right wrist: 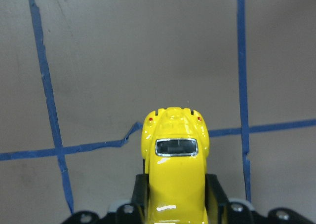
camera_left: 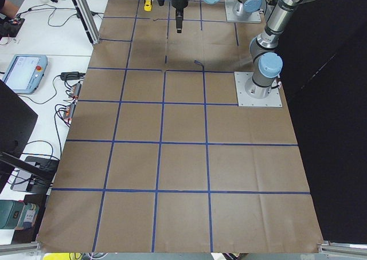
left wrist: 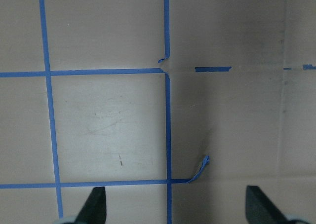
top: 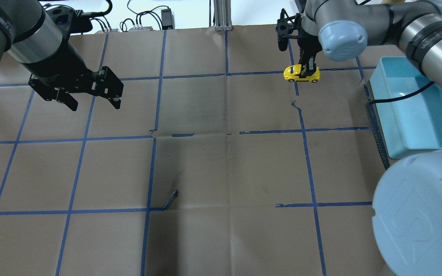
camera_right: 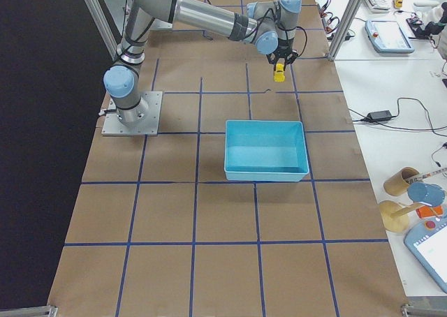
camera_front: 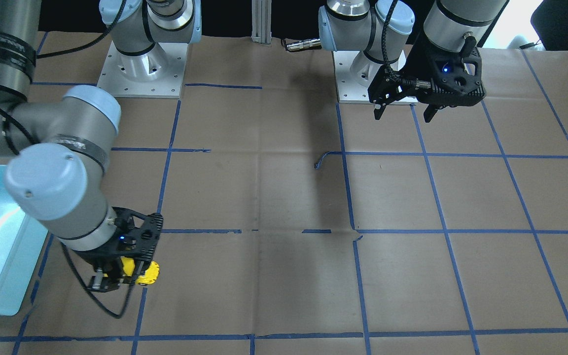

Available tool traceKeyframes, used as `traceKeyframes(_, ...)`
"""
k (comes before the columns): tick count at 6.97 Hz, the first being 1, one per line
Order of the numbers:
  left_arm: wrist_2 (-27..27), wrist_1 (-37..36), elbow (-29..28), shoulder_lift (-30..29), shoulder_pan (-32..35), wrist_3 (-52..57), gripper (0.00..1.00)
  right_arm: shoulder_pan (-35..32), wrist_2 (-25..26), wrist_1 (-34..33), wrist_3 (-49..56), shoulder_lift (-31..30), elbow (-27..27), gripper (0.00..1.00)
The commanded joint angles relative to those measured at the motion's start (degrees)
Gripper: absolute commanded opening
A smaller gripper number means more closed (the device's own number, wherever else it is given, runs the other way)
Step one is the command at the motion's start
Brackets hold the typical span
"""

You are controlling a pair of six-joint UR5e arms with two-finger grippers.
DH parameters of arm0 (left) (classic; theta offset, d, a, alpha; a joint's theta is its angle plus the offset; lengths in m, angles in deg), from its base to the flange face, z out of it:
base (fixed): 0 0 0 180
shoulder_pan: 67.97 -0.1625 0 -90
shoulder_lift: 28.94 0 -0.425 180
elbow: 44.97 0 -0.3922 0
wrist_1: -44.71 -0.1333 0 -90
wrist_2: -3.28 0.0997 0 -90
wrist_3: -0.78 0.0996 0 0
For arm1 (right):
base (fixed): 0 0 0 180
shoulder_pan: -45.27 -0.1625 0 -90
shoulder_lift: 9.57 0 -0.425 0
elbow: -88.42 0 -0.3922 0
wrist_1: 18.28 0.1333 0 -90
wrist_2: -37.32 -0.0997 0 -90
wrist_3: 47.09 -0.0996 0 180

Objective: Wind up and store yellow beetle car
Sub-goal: 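Carry the car into the light-blue bin and lower it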

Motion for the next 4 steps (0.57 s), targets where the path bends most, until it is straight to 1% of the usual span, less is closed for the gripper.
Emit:
traceKeyframes(1,0.07,-0.02,0.02,-0.01,-0.01,0.08,1.0,7.33,0.2,4.79,-13.31,-2.21,-2.48,0.21)
traceKeyframes(2,0.07,-0.02,0.02,-0.01,-0.01,0.08,1.0,9.62,0.2,6.01,-19.32,-2.82,-2.22,0.22)
traceKeyframes(3,0.07,-0.02,0.02,-0.01,-0.01,0.08,1.0,12.26,0.03,8.2,-20.42,-3.7,-2.05,0.22)
traceKeyframes(4,0.07,-0.02,0.02,-0.01,-0.01,0.08,1.0,15.42,-0.23,7.7,-24.17,-3.8,-2.48,0.22)
